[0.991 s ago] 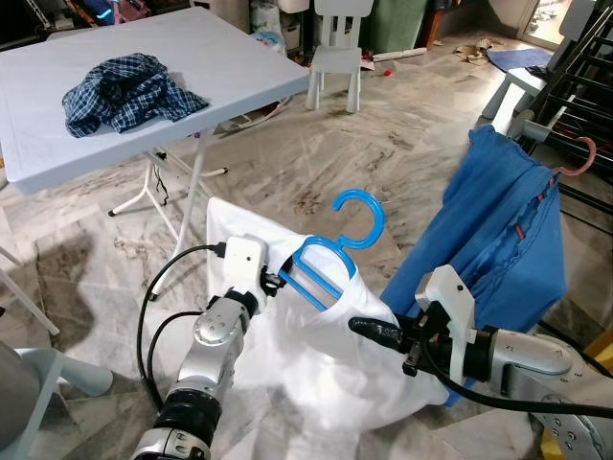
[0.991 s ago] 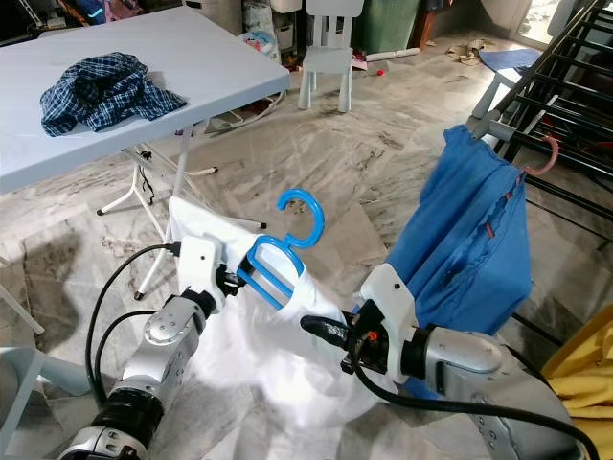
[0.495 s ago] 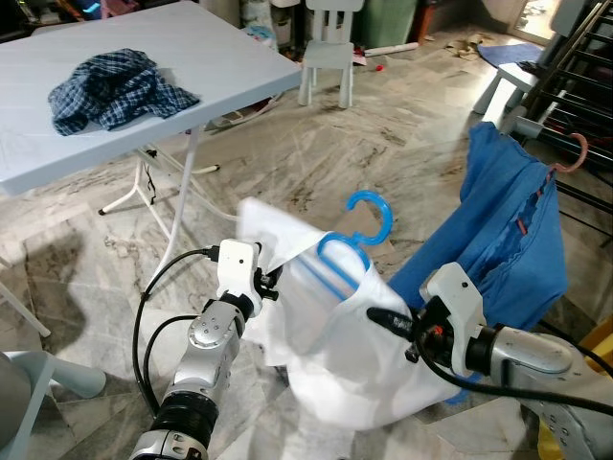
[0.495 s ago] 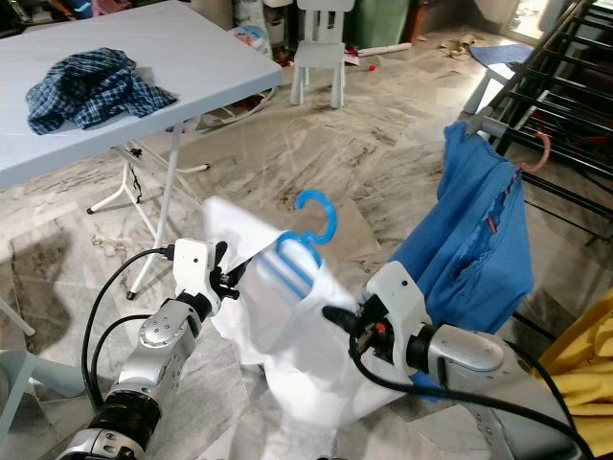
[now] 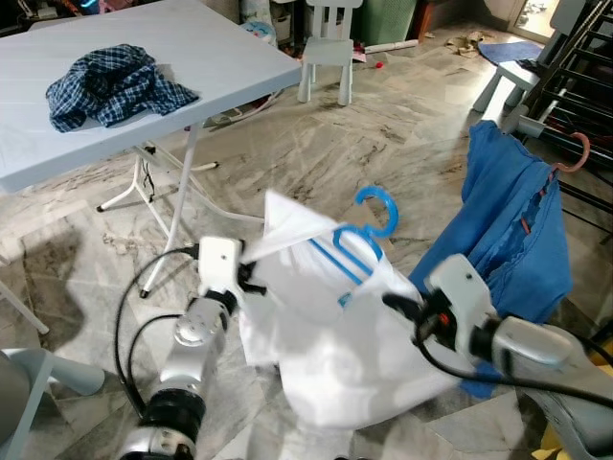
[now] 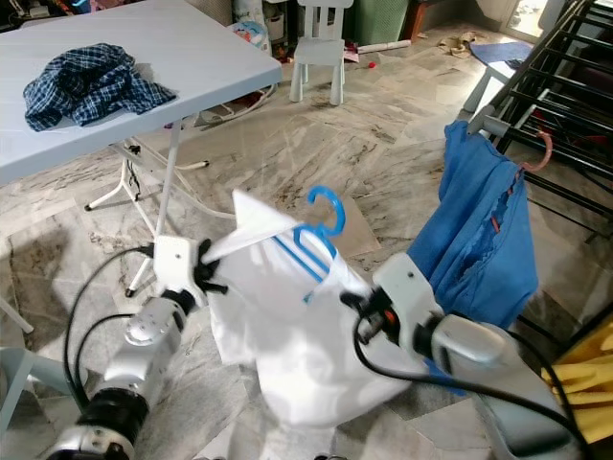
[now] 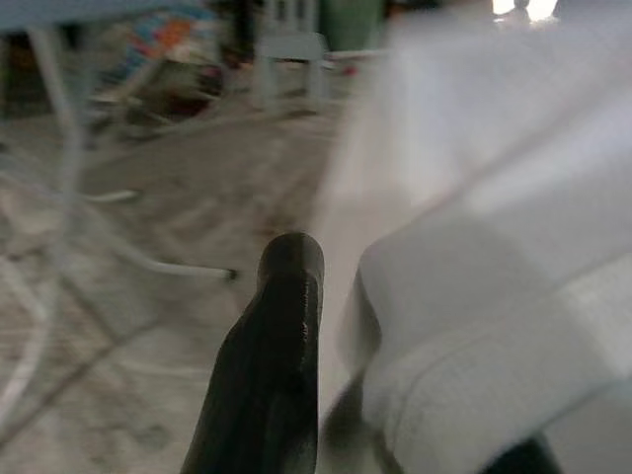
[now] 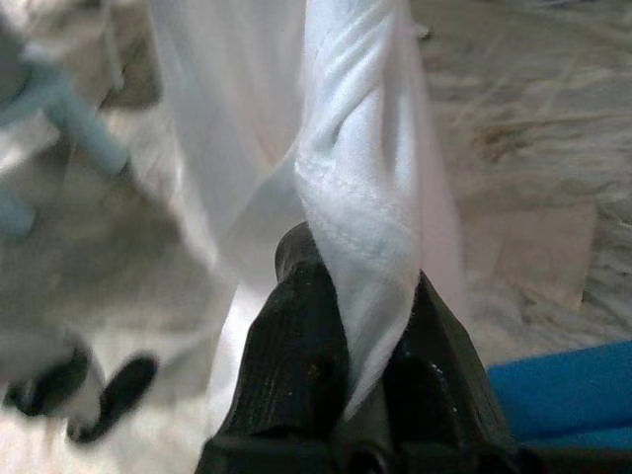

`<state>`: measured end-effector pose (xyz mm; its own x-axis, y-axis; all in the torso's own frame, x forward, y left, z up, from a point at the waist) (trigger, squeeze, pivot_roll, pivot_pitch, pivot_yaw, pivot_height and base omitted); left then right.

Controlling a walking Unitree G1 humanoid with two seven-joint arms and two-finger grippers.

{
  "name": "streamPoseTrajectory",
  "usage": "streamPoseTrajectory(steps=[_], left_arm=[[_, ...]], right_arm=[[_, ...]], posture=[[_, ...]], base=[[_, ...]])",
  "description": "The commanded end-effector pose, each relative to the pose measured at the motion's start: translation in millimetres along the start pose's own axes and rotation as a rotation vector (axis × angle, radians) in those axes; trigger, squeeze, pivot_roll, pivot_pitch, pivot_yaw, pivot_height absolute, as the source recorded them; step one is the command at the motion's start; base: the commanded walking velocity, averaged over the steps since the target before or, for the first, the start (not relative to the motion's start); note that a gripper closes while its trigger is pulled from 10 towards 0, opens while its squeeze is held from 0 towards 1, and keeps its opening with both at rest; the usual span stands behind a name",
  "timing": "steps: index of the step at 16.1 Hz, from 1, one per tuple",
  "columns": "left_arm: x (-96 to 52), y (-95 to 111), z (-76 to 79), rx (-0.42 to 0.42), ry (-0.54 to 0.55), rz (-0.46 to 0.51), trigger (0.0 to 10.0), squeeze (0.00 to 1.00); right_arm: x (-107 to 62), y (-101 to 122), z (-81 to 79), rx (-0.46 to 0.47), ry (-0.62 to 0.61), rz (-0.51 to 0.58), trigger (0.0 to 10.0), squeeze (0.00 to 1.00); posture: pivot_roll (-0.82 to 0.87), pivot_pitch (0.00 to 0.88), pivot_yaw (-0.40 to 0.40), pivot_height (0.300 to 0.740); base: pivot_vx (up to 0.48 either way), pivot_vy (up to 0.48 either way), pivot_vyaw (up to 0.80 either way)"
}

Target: Hang hanger

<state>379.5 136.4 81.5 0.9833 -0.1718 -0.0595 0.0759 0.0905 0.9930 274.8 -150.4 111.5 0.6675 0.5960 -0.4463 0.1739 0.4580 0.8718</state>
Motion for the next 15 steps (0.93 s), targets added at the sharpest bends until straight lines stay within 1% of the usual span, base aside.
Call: streamPoseTrajectory(steps=[1, 2, 3, 4, 5, 6, 7, 8, 9, 12, 13, 14, 15], left_arm=[[1.9, 11, -23.2, 0.019, 0.083, 0.027, 0.0, 0.00], [3.6, 15, -29.0, 0.023, 0.096, 0.029, 0.0, 0.00], [4.6, 18, -31.9, 0.027, 0.101, 0.035, 0.0, 0.00], [4.9, 20, -33.1, 0.030, 0.102, 0.037, 0.0, 0.00], [5.2, 19, -33.8, 0.028, 0.105, 0.033, 0.0, 0.00], [5.5, 18, -34.2, 0.025, 0.107, 0.029, 0.0, 0.00], [5.4, 15, -33.3, 0.020, 0.106, 0.021, 0.0, 0.00], [5.3, 14, -33.1, 0.019, 0.107, 0.019, 0.0, 0.00], [5.4, 12, -31.7, 0.014, 0.101, 0.013, 0.0, 0.00], [5.1, 2, -20.3, -0.003, 0.053, -0.024, 0.0, 0.00], [4.7, -1, -12.5, -0.023, 0.024, -0.030, 0.0, 0.00], [4.3, -5, -4.9, -0.028, -0.006, -0.046, 0.0, 0.00], [3.1, -9, 4.3, -0.041, -0.037, -0.058, 0.0, 0.00]], right_arm=[[-9.2, 1, 0.5, -0.064, 0.019, -0.002, 10.0, 0.00], [-15.9, -8, 1.6, -0.088, 0.044, -0.038, 10.0, 0.00], [-26.1, -18, 0.1, -0.142, 0.099, -0.087, 10.0, 0.00], [-33.6, -25, -0.7, -0.178, 0.136, -0.124, 10.0, 0.00], [-40.1, -28, 1.1, -0.205, 0.157, -0.132, 10.0, 0.00], [-47.3, -28, 6.5, -0.209, 0.165, -0.135, 10.0, 0.00], [-55.6, -23, 10.2, -0.194, 0.188, -0.115, 10.0, 0.00], [-62.3, -22, 12.6, -0.204, 0.208, -0.122, 10.0, 0.00], [-67.1, -21, 18.1, -0.222, 0.202, -0.122, 10.0, 0.00], [-73.1, -5, 38.9, -0.194, 0.133, -0.039, 10.0, 0.00], [-70.4, 13, 45.0, -0.154, 0.099, 0.053, 10.0, 0.00], [-68.3, 28, 43.3, -0.134, 0.104, 0.127, 10.0, 0.00], [-62.8, 39, 43.3, -0.105, 0.082, 0.191, 10.0, 0.00]], posture=[[-0.16, 0.120, -0.018, 0.740], [-0.16, 0.119, -0.016, 0.740], [-0.16, 0.120, -0.014, 0.740], [-0.16, 0.119, -0.012, 0.740], [-0.16, 0.119, -0.012, 0.740], [-0.16, 0.119, -0.011, 0.740], [-0.16, 0.122, -0.009, 0.740], [-0.17, 0.120, -0.009, 0.740], [-0.17, 0.121, -0.008, 0.740], [-0.17, 0.125, -0.006, 0.740], [-0.17, 0.130, -0.007, 0.740], [-0.17, 0.134, -0.006, 0.740], [-0.16, 0.134, -0.007, 0.740]], base=[[0.000, 0.000, 0.00], [0.000, 0.000, 0.00], [0.000, 0.000, 0.00], [0.000, 0.000, 0.00], [0.000, 0.000, 0.00], [0.000, 0.000, 0.00], [0.000, 0.000, 0.00], [0.000, 0.000, 0.00], [0.000, 0.000, 0.00], [0.000, 0.000, 0.00], [0.000, 0.000, 0.00], [0.000, 0.000, 0.00], [0.000, 0.000, 0.00]])
Point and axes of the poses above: a point about 5 cm out from each wrist's last joint towards the gripper, its own x axis pointing out of the wrist towards the gripper, its own y axis along the axis of the wrist's last joint, z = x × y, the point moved 5 cm from there along x, pointing out of the wrist towards the gripper, and after that the axes turned 5 degrees about -x, right-handed, at the moved point
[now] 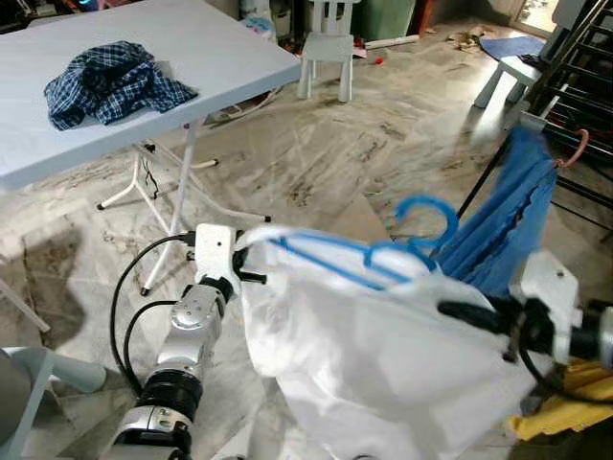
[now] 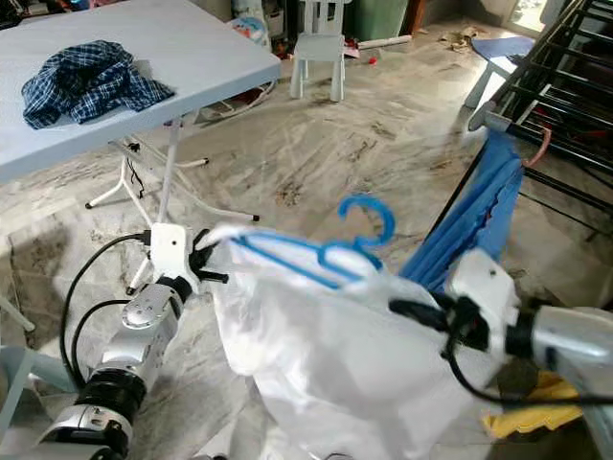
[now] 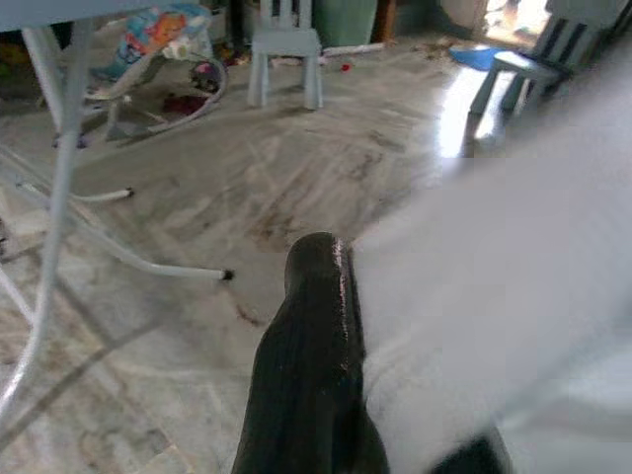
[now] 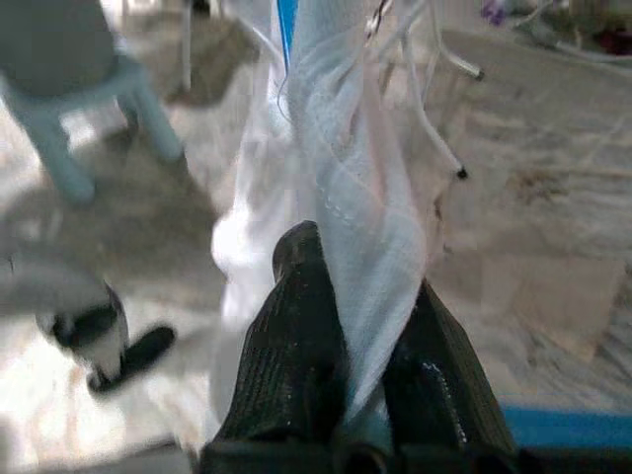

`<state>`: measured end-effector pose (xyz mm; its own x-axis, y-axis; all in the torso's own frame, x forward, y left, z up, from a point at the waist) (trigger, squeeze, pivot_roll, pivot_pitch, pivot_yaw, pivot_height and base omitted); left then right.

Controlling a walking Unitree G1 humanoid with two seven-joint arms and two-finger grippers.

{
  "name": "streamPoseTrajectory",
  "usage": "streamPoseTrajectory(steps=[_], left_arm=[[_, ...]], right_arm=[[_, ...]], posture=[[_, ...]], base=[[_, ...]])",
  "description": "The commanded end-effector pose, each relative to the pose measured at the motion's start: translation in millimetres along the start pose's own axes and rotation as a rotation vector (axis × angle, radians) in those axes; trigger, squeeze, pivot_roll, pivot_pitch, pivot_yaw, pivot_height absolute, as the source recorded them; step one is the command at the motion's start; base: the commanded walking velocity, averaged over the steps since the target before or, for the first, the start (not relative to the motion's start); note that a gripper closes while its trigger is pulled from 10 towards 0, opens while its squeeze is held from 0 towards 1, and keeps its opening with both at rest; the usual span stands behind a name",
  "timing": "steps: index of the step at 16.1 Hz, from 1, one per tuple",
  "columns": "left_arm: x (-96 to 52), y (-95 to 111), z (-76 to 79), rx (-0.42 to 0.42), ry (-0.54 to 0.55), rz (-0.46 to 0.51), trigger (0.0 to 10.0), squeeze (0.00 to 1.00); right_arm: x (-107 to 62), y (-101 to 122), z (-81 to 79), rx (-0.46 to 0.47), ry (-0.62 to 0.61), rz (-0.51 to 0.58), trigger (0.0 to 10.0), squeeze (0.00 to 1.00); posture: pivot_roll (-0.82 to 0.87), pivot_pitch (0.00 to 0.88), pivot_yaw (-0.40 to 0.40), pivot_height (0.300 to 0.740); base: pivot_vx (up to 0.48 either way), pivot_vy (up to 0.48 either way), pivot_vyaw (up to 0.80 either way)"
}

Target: Hang hanger

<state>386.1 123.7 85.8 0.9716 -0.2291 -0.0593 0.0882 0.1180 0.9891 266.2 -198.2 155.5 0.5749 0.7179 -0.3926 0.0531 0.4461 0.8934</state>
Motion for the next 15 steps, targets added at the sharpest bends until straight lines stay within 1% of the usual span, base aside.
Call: streamPoseTrajectory(steps=[1, 2, 3, 4, 5, 6, 7, 8, 9, 10, 11, 12, 13, 15], left_arm=[[-6.7, -17, 1.7, -0.027, -0.007, -0.058, 0.0, 0.00], [-7.8, -21, 10.0, -0.040, -0.032, -0.067, 0.0, 0.00], [-9.0, -25, 16.7, -0.053, -0.050, -0.083, 0.0, 0.00], [-10.2, -29, 20.8, -0.081, -0.049, -0.098, 0.0, 0.00], [-8.6, -27, 12.4, -0.095, -0.004, -0.092, 0.0, 0.00], [-7.1, -23, 6.8, -0.096, 0.017, -0.082, 0.0, 0.00], [-5.4, -17, -0.6, -0.091, 0.035, -0.065, 0.0, 0.00], [-4.9, -13, -4.5, -0.086, 0.040, -0.056, 0.0, 0.00], [-5.1, -9, -8.2, -0.079, 0.051, -0.042, 0.0, 0.00], [-5.3, -8, -8.7, -0.080, 0.052, -0.041, 0.0, 0.00], [-5.7, -9, -11.0, -0.080, 0.059, -0.043, 0.0, 0.00], [-5.9, -9, -12.0, -0.081, 0.062, -0.043, 0.0, 0.00], [-6.1, -10, -13.5, -0.081, 0.064, -0.048, 0.0, 0.00], [-6.5, -11, -14.9, -0.078, 0.066, -0.054, 0.0, 0.00]], right_arm=[[-1.3, 31, 9.6, -0.010, -0.070, 0.142, 10.0, 0.00], [4.6, 35, 7.9, 0.008, -0.078, 0.175, 10.0, 0.00], [8.7, 40, 2.6, 0.052, -0.054, 0.217, 10.0, 0.00], [11.3, 46, -14.8, 0.076, 0.039, 0.252, 10.0, 0.00], [14.1, 33, -20.6, 0.006, 0.050, 0.166, 10.0, 0.00], [13.6, 24, -18.6, -0.012, 0.040, 0.119, 10.0, 0.00], [9.4, 10, -13.5, -0.037, 0.024, 0.050, 10.0, 0.00], [3.8, 0, -9.8, -0.073, 0.020, -0.012, 10.0, 0.00], [-6.4, -18, -6.1, -0.148, 0.031, -0.131, 10.0, 0.00], [-10.7, -22, -4.6, -0.158, 0.036, -0.159, 10.0, 0.00], [-22.4, -25, -0.4, -0.170, 0.048, -0.196, 10.0, 0.00], [-26.4, -25, 0.4, -0.175, 0.055, -0.207, 10.0, 0.00], [-34.7, -25, 0.2, -0.185, 0.081, -0.221, 10.0, 0.00], [-41.8, -18, -4.0, -0.165, 0.125, -0.199, 10.0, 0.00]], posture=[[-0.16, 0.134, -0.009, 0.740], [-0.16, 0.135, -0.009, 0.740], [-0.16, 0.135, -0.012, 0.740], [-0.15, 0.136, -0.012, 0.740], [-0.16, 0.136, -0.014, 0.740], [-0.16, 0.136, -0.015, 0.740], [-0.16, 0.136, -0.015, 0.740], [-0.16, 0.136, -0.015, 0.740], [-0.16, 0.137, -0.012, 0.740], [-0.16, 0.137, -0.012, 0.740], [-0.16, 0.139, -0.010, 0.740], [-0.16, 0.139, -0.010, 0.740], [-0.16, 0.139, -0.010, 0.740], [-0.17, 0.142, -0.009, 0.740]], base=[[0.000, 0.000, 0.00], [0.000, 0.000, 0.00], [0.000, 0.000, 0.00], [0.000, 0.000, 0.00], [0.000, 0.000, 0.00], [0.000, 0.000, 0.00], [0.000, 0.000, 0.00], [0.000, 0.000, 0.00], [0.000, 0.000, 0.00], [0.000, 0.000, 0.00], [0.000, 0.000, 0.00], [0.000, 0.000, 0.00], [0.000, 0.000, 0.00], [0.000, 0.000, 0.00]])
Point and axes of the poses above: a point about 5 cm out from each wrist's last joint towards the gripper, its own x axis pointing out of the wrist towards the gripper, its own y axis along the axis of the wrist's last joint, z = x × y, the point moved 5 cm from there along x, pointing out of the wrist towards the gripper, and after that the axes turned 5 degrees about -x, right-handed, at the moved point
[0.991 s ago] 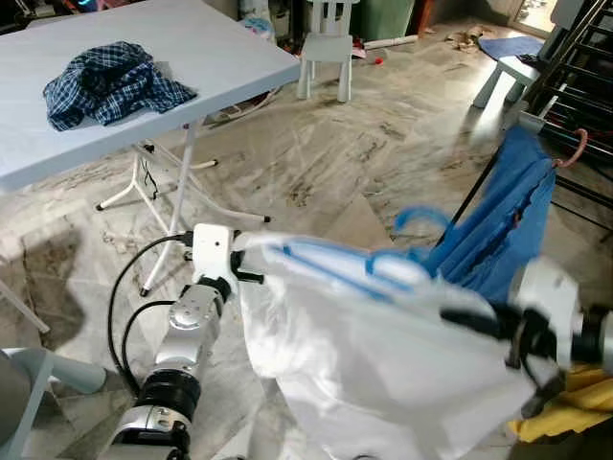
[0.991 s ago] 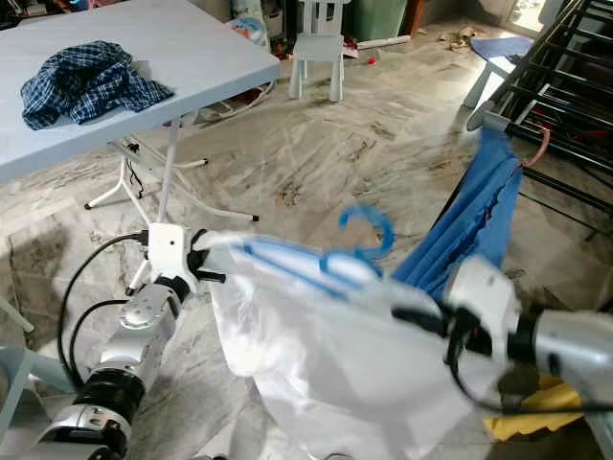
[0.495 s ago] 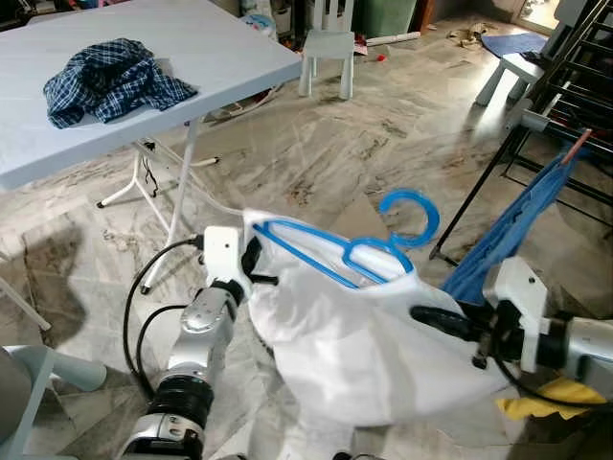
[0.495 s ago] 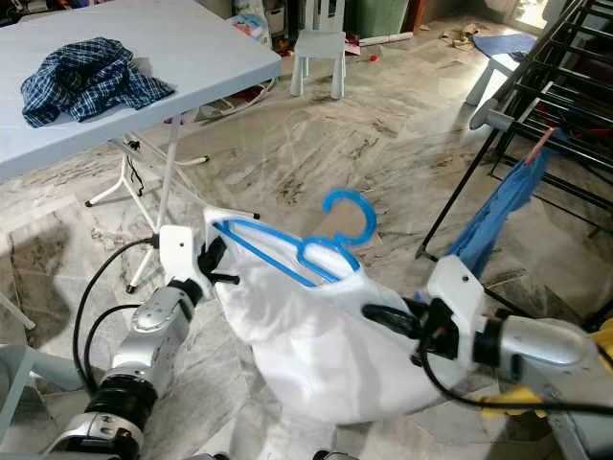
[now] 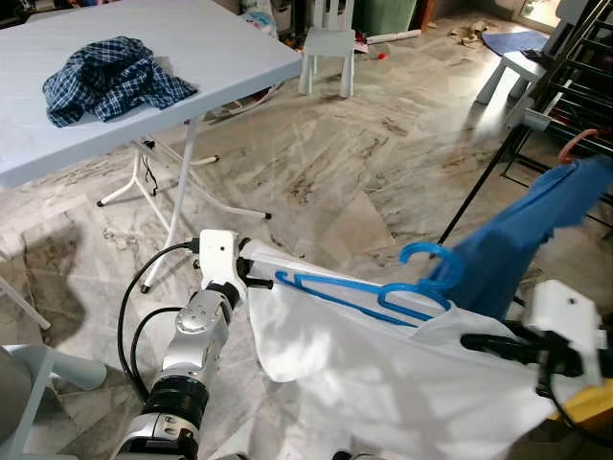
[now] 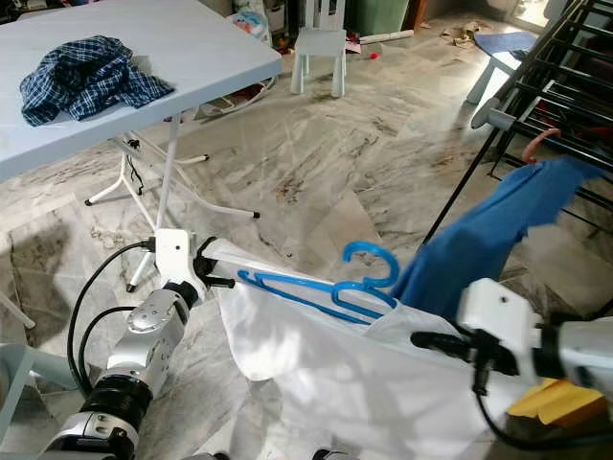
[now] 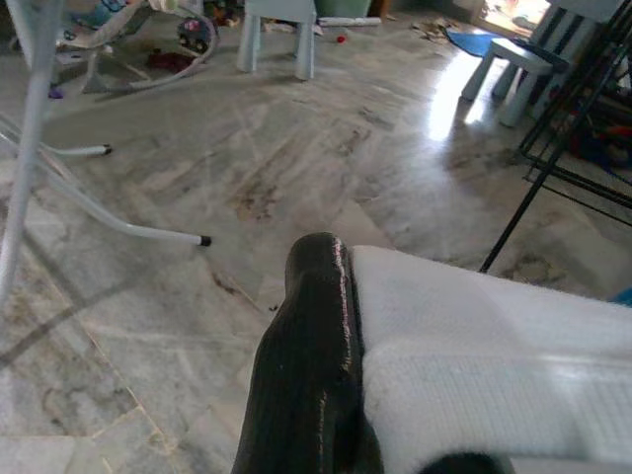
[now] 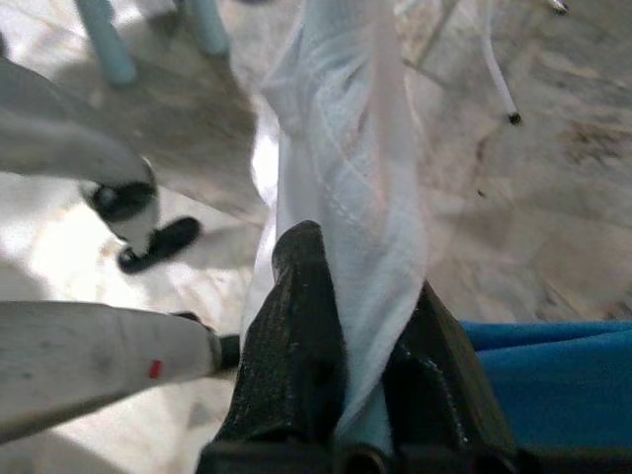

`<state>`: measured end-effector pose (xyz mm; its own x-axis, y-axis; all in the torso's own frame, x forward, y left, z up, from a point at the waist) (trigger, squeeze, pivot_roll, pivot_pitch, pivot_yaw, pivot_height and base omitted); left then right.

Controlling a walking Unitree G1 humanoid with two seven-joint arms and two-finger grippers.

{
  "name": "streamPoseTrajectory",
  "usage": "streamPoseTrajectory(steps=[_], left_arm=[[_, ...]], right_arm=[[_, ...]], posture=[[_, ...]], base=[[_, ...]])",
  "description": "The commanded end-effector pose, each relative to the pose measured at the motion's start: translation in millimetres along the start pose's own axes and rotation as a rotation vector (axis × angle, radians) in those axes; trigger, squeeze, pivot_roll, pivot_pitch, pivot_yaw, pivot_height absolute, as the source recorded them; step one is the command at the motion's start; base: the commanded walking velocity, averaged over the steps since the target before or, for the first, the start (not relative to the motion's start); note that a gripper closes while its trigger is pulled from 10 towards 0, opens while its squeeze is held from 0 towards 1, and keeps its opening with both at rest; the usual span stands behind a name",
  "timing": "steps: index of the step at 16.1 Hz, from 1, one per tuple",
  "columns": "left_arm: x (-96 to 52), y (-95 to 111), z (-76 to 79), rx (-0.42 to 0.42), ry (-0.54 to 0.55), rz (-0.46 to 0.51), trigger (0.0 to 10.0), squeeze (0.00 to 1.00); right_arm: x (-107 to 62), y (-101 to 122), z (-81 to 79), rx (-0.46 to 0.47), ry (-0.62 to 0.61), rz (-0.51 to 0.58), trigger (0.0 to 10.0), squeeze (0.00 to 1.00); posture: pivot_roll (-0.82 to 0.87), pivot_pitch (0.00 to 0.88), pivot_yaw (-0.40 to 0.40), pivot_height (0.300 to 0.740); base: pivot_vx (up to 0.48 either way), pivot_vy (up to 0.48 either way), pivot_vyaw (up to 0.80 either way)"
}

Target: Hang hanger

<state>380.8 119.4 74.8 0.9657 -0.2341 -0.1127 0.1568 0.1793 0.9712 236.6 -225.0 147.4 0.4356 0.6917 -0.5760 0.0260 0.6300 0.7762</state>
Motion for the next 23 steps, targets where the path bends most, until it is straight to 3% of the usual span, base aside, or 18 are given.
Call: streamPoseTrajectory(steps=[1, 7, 8, 9, 10, 13, 16, 18, 20, 21, 23], left_arm=[[-3.4, -2, -17.0, -0.001, 0.050, -0.017, 0.0, 0.00], [-5.9, -19, 1.3, -0.014, -0.023, -0.076, 0.0, 0.00], [-7.5, -17, 24.0, 0.011, -0.139, -0.067, 0.0, 0.00], [-10.3, -17, 43.3, 0.057, -0.243, -0.067, 2.0, 0.00], [-16.3, -12, 62.5, 0.107, -0.347, -0.039, 10.0, 1.00], [-28.5, -22, 81.9, 0.263, -0.486, -0.049, 10.0, 1.00], [-39.0, -24, 91.7, 0.291, -0.562, -0.035, 10.0, 1.00], [-68.2, -26, 103.2, 0.368, -0.753, -0.045, 10.0, 1.00], [-75.4, -31, 96.2, 0.415, -0.772, -0.064, 10.0, 1.00], [-75.2, -33, 88.4, 0.458, -0.754, -0.073, 10.0, 1.00], [-67.9, -22, 79.6, 0.467, -0.682, -0.038, 10.0, 1.00]], right_arm=[[-22.8, 20, 10.1, -0.005, -0.010, 0.061, 10.0, 0.00], [-34.8, 57, 37.8, 0.023, -0.122, 0.249, 10.0, 0.00], [-24.6, 49, 54.5, 0.002, -0.235, 0.209, 10.0, 0.00], [-16.6, 41, 60.9, -0.032, -0.282, 0.151, 10.0, 0.00], [-5.8, 38, 63.6, -0.099, -0.297, 0.096, 10.0, 0.00], [13.0, 38, 68.4, -0.205, -0.294, 0.039, 10.0, 0.00], [25.1, 39, 72.6, -0.230, -0.283, 0.037, 10.0, 0.00], [43.5, 34, 85.3, -0.296, -0.323, 0.012, 10.0, 0.00], [53.2, 37, 90.6, -0.290, -0.341, 0.037, 10.0, 0.00], [61.2, 41, 94.1, -0.290, -0.366, 0.055, 10.0, 0.00], [76.2, 40, 96.0, -0.297, -0.388, 0.072, 10.0, 0.00]], posture=[[-0.17, 0.144, -0.005, 0.740], [-0.17, 0.145, -0.005, 0.740], [-0.16, 0.144, -0.007, 0.740], [-0.15, 0.144, -0.007, 0.740], [-0.15, 0.147, -0.006, 0.740], [-0.14, 0.146, -0.007, 0.740], [-0.14, 0.143, -0.014, 0.740], [-0.12, 0.141, -0.018, 0.740], [-0.11, 0.139, -0.019, 0.740], [-0.10, 0.135, -0.018, 0.740], [-0.08, 0.124, -0.016, 0.740]], base=[[0.000, 0.000, 0.00], [0.000, 0.000, 0.00], [0.000, 0.000, 0.00], [0.000, 0.000, 0.00], [0.000, 0.000, 0.00], [0.000, 0.000, 0.00], [0.000, 0.000, 0.00], [0.000, 0.000, 0.00], [0.000, 0.000, 0.00], [0.000, 0.000, 0.00], [0.000, 0.000, 0.00]])
Point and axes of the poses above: a point about 5 cm out from each wrist's last joint towards the gripper, its own x axis pointing out of the wrist towards the gripper, its own y axis along the axis of the wrist's last joint, z = x × y, the point moved 5 cm from there along x, pointing out of the wrist towards the gripper, and after that the axes turned 5 degrees about -x, right-handed, at the moved point
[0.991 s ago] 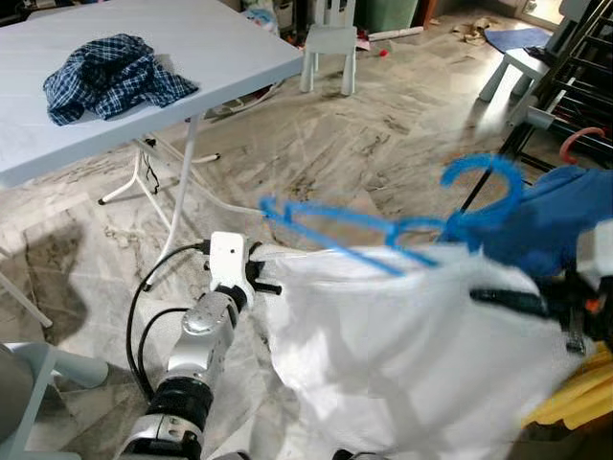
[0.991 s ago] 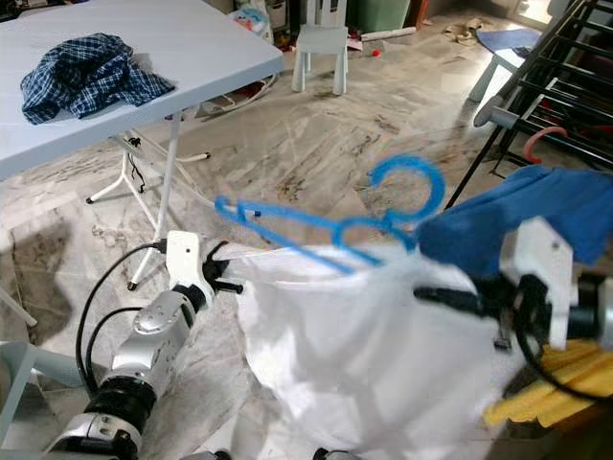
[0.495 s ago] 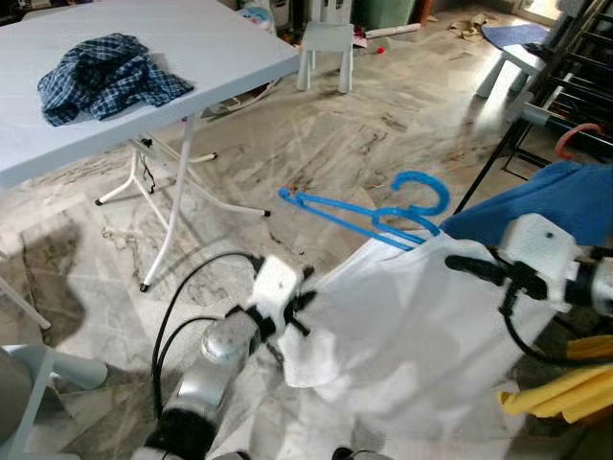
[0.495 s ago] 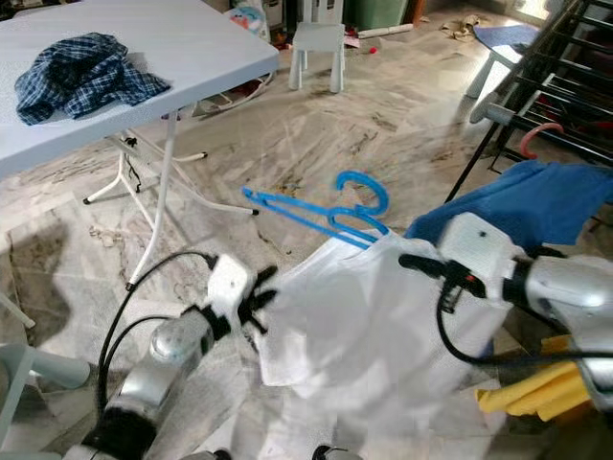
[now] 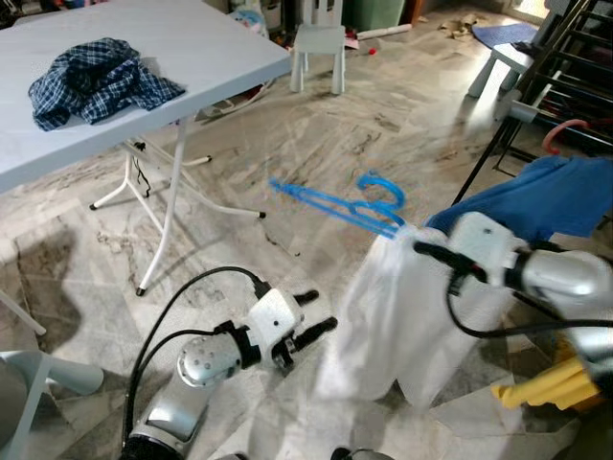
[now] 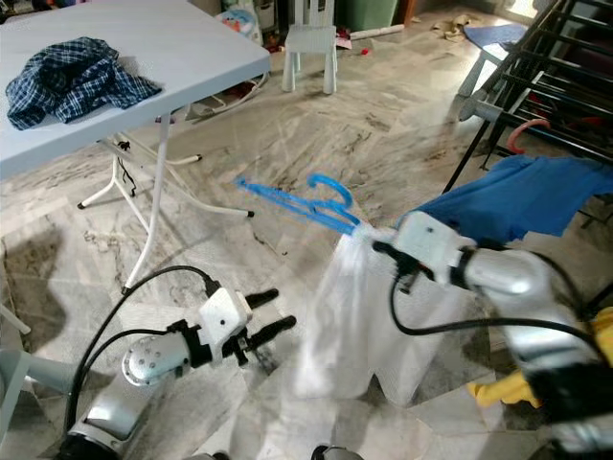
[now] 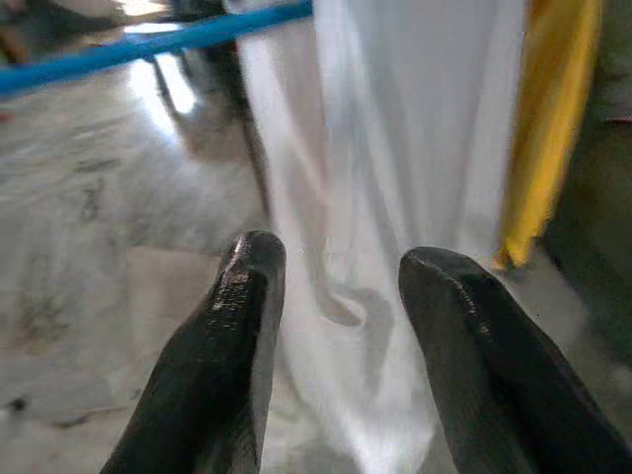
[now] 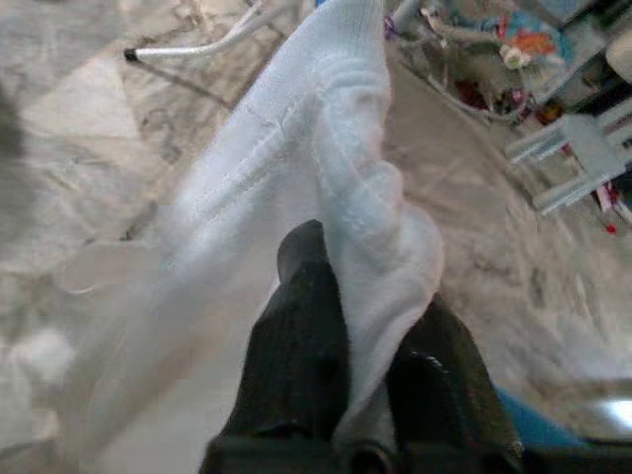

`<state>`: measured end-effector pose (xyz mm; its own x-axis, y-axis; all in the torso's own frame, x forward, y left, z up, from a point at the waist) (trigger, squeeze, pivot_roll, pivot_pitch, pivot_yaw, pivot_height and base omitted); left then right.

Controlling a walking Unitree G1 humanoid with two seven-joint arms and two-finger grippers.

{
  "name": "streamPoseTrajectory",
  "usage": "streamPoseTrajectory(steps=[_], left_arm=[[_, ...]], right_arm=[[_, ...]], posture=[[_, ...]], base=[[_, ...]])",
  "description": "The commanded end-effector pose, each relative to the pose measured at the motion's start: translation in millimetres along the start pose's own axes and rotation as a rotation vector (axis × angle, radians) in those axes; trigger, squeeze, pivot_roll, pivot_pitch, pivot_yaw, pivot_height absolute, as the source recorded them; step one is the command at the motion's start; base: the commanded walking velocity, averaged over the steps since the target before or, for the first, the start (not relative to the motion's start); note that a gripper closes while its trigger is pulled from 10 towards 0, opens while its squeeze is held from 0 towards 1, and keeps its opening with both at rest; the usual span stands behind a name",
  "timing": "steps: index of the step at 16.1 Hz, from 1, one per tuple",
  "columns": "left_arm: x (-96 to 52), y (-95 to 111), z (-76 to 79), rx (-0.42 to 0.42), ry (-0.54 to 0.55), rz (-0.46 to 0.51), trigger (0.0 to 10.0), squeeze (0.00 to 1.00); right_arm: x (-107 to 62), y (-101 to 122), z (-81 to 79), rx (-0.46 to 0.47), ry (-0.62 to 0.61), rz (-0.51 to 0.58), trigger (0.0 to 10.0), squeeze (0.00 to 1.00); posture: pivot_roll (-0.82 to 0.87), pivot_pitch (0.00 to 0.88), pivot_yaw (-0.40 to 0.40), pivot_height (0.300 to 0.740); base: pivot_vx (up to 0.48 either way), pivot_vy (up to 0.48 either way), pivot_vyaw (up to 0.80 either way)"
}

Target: Hang hanger

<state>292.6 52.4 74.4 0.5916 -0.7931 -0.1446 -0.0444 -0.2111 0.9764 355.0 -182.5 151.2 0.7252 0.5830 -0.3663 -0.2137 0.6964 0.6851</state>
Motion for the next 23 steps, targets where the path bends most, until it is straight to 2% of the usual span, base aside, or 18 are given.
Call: streamPoseTrajectory(steps=[1, 2, 3, 4, 9, 10, 12, 14, 15, 16, 18, 19, 21, 22, 23], left_arm=[[-1.2, 11, -20.9, 0.043, 0.113, 0.027, 10.0, 1.00], [-1.8, 14, -27.8, 0.037, 0.158, 0.042, 10.0, 1.00], [-3.2, 19, -37.4, -0.006, 0.213, 0.067, 10.0, 1.00], [-5.1, 20, -46.5, -0.008, 0.272, 0.071, 10.0, 1.00], [-5.1, 27, -53.0, -0.001, 0.314, 0.092, 10.0, 1.00], [-4.3, 30, -53.4, 0.019, 0.304, 0.087, 10.0, 1.00], [-4.1, 37, -43.1, 0.142, 0.209, 0.075, 10.0, 1.00], [-4.9, 47, -41.1, 0.187, 0.155, 0.083, 10.0, 1.00], [-5.0, 51, -43.3, 0.206, 0.154, 0.086, 10.0, 0.00], [-5.5, 63, -50.9, 0.233, 0.163, 0.107, 10.0, 0.00], [-10.0, 71, -71.4, 0.282, 0.191, 0.094, 10.0, 0.00], [-10.0, 71, -71.4, 0.282, 0.191, 0.094, 10.0, 0.00], [-16.3, 72, -84.4, 0.316, 0.192, 0.066, 10.0, 0.00], [-17.1, 67, -85.9, 0.310, 0.178, 0.045, 10.0, 0.00], [-17.4, 57, -81.4, 0.291, 0.119, 0.006, 10.0, 0.00]], right_arm=[[6.8, 8, 1.0, -0.002, -0.005, 0.033, 10.0, 0.00], [10.0, 10, -0.9, 0.023, -0.004, 0.046, 10.0, 0.00], [15.7, 16, -4.8, 0.072, -0.011, 0.084, 10.0, 0.00], [21.6, 22, -9.8, 0.052, -0.023, 0.113, 10.0, 0.00], [28.7, 27, -27.6, 0.093, 0.004, 0.157, 10.0, 0.00], [28.2, 25, -28.2, 0.088, 0.004, 0.151, 10.0, 0.00], [25.8, 20, -26.7, 0.078, 0.005, 0.134, 10.0, 0.00], [23.7, 14, -25.6, 0.036, 0.012, 0.106, 10.0, 0.00], [22.6, 14, -26.5, 0.029, 0.023, 0.105, 10.0, 0.00], [19.1, 10, -29.9, 0.000, 0.055, 0.090, 10.0, 0.00], [8.3, 2, -37.6, -0.083, 0.130, 0.059, 10.0, 0.00], [8.3, 2, -37.6, -0.083, 0.130, 0.059, 10.0, 0.00], [-0.1, -10, -31.9, -0.132, 0.140, 0.012, 10.0, 0.00], [-2.5, -10, -31.2, -0.135, 0.152, 0.015, 10.0, 0.00], [-4.7, -8, -30.3, -0.151, 0.158, 0.028, 10.0, 0.00]], posture=[[-0.07, 0.118, -0.015, 0.740], [-0.07, 0.118, -0.015, 0.740], [-0.07, 0.116, -0.012, 0.740], [-0.06, 0.115, -0.008, 0.740], [-0.05, 0.118, 0.005, 0.740], [-0.05, 0.118, 0.006, 0.740], [-0.06, 0.119, 0.007, 0.740], [-0.06, 0.121, 0.004, 0.740], [-0.06, 0.121, 0.001, 0.740], [-0.06, 0.122, 0.000, 0.740], [-0.06, 0.122, -0.002, 0.740], [-0.06, 0.122, -0.002, 0.740], [-0.07, 0.126, -0.002, 0.740], [-0.06, 0.130, 0.001, 0.740], [-0.07, 0.132, 0.002, 0.740]], base=[[0.000, 0.000, 0.00], [0.000, 0.000, 0.00], [0.000, 0.000, 0.00], [0.000, 0.000, 0.00], [0.000, 0.000, 0.64], [0.000, 0.000, 0.80], [0.000, 0.000, 0.80], [0.000, 0.000, 0.73], [0.000, 0.000, 0.00], [0.000, 0.000, 0.00], [0.000, 0.000, 0.00], [0.000, 0.000, 0.00], [0.000, 0.000, 0.00], [0.000, 0.000, 0.00], [0.000, 0.000, 0.00]])
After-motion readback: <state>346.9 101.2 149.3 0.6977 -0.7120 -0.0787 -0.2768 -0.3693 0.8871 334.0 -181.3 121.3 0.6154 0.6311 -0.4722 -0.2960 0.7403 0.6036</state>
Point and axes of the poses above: a point about 5 cm out from each wrist's last joint towards the gripper, its own x axis pointing out of the wrist towards the gripper, its own y axis along the axis of the wrist's last joint, z = x × y, the point moved 5 cm from there along x, pointing out of the wrist towards the gripper, and after that the axes turned 5 degrees about -x, right-handed, at the moved point
